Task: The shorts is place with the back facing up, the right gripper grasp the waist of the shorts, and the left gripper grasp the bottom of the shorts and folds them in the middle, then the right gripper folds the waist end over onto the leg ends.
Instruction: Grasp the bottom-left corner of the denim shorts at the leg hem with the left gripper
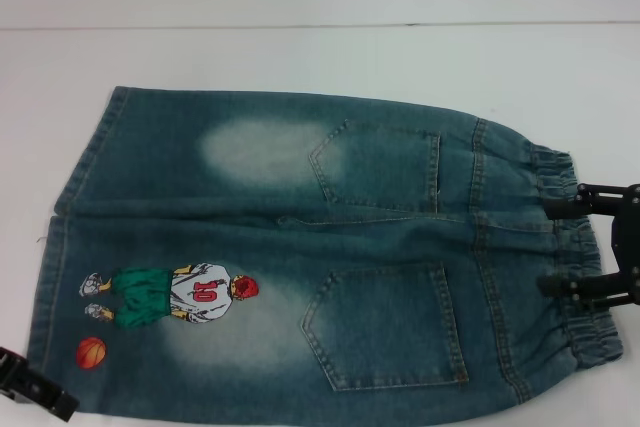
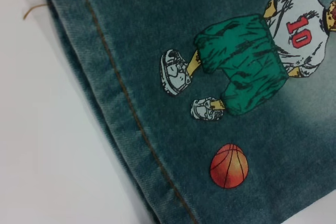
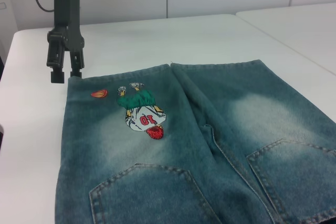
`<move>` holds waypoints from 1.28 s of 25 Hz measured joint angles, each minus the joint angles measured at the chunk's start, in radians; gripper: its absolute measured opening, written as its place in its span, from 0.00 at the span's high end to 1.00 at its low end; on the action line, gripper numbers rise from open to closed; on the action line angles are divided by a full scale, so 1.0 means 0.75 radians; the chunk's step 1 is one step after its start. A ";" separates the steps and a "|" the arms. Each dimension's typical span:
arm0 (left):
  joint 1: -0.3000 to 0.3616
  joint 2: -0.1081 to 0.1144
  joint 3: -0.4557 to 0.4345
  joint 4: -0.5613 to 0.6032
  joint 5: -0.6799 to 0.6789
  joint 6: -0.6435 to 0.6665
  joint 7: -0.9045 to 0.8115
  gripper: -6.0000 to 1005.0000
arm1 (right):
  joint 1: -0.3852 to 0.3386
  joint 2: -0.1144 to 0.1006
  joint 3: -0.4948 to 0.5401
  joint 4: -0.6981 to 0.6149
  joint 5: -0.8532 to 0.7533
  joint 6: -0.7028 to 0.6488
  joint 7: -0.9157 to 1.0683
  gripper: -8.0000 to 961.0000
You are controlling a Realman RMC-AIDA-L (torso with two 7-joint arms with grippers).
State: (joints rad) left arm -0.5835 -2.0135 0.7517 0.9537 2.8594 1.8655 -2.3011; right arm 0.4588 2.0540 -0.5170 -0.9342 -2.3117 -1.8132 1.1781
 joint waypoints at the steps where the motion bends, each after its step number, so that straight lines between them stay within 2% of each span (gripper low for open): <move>1: -0.002 -0.001 0.000 0.000 0.000 0.000 0.000 0.14 | 0.000 0.000 0.000 0.000 0.000 0.000 0.000 0.04; 11: -0.014 -0.005 0.028 -0.001 -0.002 -0.036 -0.033 0.17 | -0.004 0.000 0.000 0.000 0.000 0.010 -0.004 0.04; 16: -0.028 0.005 0.022 -0.030 -0.002 -0.047 -0.068 0.19 | -0.011 0.006 0.000 0.000 -0.003 0.037 -0.010 0.04; 27: -0.043 0.000 0.063 -0.036 -0.002 -0.034 -0.081 0.59 | -0.007 0.006 -0.002 0.011 -0.004 0.043 -0.012 0.04; 32: -0.056 -0.002 0.064 -0.036 -0.003 -0.032 -0.080 0.70 | -0.005 0.006 -0.002 0.011 -0.004 0.043 -0.012 0.04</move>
State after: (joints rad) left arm -0.6256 -2.0146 0.7997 0.9265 2.8570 1.8412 -2.3613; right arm 0.4551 2.0585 -0.5185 -0.9262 -2.3148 -1.7808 1.1692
